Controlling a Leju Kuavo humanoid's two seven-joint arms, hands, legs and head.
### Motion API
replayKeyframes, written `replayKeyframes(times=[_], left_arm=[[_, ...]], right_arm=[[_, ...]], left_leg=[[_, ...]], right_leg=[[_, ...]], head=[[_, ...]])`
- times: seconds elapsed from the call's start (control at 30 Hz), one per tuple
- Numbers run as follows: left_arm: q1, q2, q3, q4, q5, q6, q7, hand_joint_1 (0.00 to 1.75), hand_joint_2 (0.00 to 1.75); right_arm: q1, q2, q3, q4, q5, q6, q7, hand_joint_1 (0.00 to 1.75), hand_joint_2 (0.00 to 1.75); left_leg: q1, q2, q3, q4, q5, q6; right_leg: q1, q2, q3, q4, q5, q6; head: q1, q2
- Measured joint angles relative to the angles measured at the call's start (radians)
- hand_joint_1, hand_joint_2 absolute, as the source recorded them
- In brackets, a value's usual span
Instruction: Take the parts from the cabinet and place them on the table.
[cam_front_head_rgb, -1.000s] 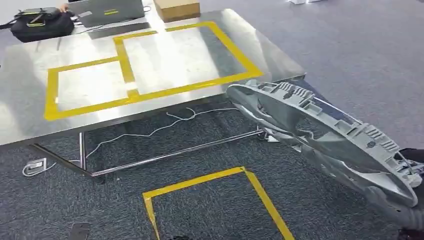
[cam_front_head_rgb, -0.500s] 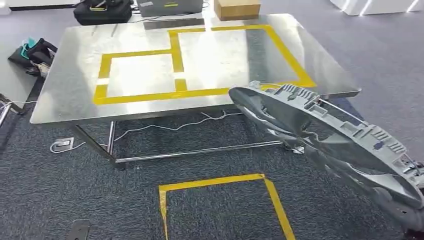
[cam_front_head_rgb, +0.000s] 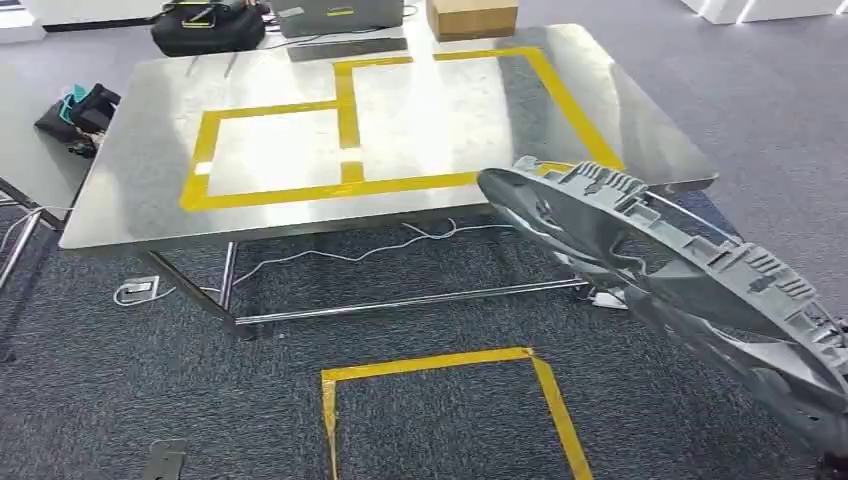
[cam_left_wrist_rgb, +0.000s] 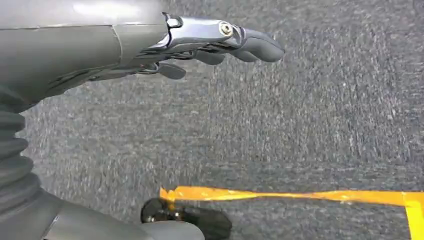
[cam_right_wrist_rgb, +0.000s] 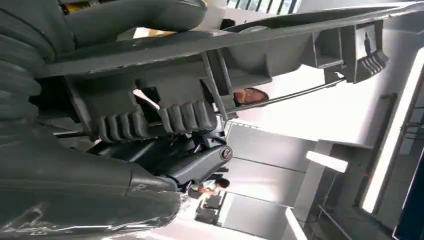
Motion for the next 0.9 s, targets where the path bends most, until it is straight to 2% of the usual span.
replayKeyframes(times=[0.2,0.33,0.43,0.57,0.7,0.77,0.9], left_arm=[[0.001,0.000,-0.001,0.000,0.006,-0.052,0.016,0.00,1.75],[0.003,0.003,-0.013,0.000,-0.011,-0.105,-0.016,0.00,1.75],[0.007,0.006,-0.018,0.000,-0.016,-0.133,-0.021,0.00,1.75],[0.016,0.014,-0.024,0.000,-0.019,-0.141,-0.012,0.00,1.75],[0.021,0.021,-0.024,0.000,-0.023,-0.141,-0.002,0.00,1.75],[0.023,0.023,-0.024,0.000,-0.024,-0.142,0.005,0.00,1.75],[0.024,0.028,-0.024,0.000,-0.027,-0.143,0.008,0.00,1.75]], right_arm=[[-0.010,-0.017,-0.026,0.000,0.047,-0.029,0.006,1.75,1.75],[-0.017,-0.047,-0.065,0.000,0.099,-0.066,0.020,1.75,1.75],[-0.030,-0.089,-0.118,0.000,0.083,-0.036,0.057,1.75,1.75],[-0.050,-0.206,-0.176,0.015,0.112,0.055,0.144,1.75,1.75],[-0.079,-0.308,-0.200,0.046,0.204,0.086,0.211,1.75,1.75],[-0.095,-0.376,-0.206,0.068,0.234,0.097,0.247,1.75,1.75],[-0.111,-0.456,-0.210,0.094,0.244,0.107,0.274,1.75,1.75]], left_leg=[[-0.001,0.000,-0.001,0.000,0.000,-0.002],[-0.005,0.000,-0.002,0.001,0.000,-0.001],[-0.007,0.000,-0.002,0.001,-0.001,0.001],[-0.008,0.000,-0.003,0.002,0.000,0.003],[-0.009,0.000,-0.005,0.002,0.001,0.005],[-0.010,0.000,-0.005,0.002,0.001,0.006],[-0.010,0.000,-0.005,0.003,0.001,0.006]], right_leg=[[-0.001,0.000,0.000,0.000,0.001,-0.001],[-0.004,-0.001,0.001,-0.001,0.001,0.000],[-0.006,0.000,0.001,-0.002,0.003,0.002],[-0.008,0.000,0.000,-0.003,0.004,0.004],[-0.009,-0.001,0.000,-0.003,0.004,0.005],[-0.010,-0.001,-0.001,-0.003,0.005,0.006],[-0.011,0.000,-0.001,-0.003,0.005,0.006]], head=[[0.000,0.000],[0.000,0.000],[0.000,0.000],[0.000,0.000],[0.000,0.000],[0.000,0.000],[0.000,0.000]])
